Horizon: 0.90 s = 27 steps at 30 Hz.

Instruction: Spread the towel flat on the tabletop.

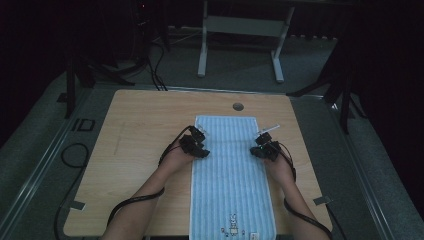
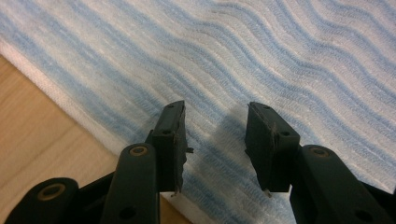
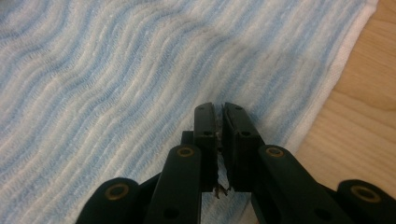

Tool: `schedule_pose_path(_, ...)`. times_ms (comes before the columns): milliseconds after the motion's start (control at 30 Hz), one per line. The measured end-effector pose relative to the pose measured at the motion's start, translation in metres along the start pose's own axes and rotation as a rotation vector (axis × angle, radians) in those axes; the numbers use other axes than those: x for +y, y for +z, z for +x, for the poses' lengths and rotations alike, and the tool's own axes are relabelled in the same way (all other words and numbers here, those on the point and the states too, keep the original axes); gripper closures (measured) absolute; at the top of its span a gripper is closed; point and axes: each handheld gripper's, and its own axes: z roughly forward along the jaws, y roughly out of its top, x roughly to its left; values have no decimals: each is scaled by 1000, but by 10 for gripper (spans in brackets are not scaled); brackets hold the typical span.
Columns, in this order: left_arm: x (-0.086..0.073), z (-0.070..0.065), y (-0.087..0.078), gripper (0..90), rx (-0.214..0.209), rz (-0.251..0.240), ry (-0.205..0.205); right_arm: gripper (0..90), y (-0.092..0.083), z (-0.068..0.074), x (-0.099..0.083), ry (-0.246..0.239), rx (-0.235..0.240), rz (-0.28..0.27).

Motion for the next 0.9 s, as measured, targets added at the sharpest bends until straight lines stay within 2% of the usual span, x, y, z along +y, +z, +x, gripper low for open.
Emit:
schedule_pose_path(300, 19, 12, 10, 573, 9, 8, -37, 833, 7, -17, 15, 18, -21, 32)
schedule_pose_path(467, 25, 17, 15, 573, 14, -1, -57, 831, 9, -26, 21, 49, -21, 37)
schedule_pose_path(700, 29, 19, 16, 557, 27, 20, -52, 829, 11, -29, 25, 60, -17, 49)
schedule_pose_path(733, 31, 17, 16, 553, 41, 30, -56, 802, 11, -29, 27, 67, -12, 56)
schedule_pose_path(833, 29, 14, 12, 535, 41, 28, -53, 777, 10, -29, 27, 66, -1, 60)
schedule_pose_path(900, 26, 12, 7, 490, 48, 38, -47, 752, 5, -27, 24, 59, 7, 48)
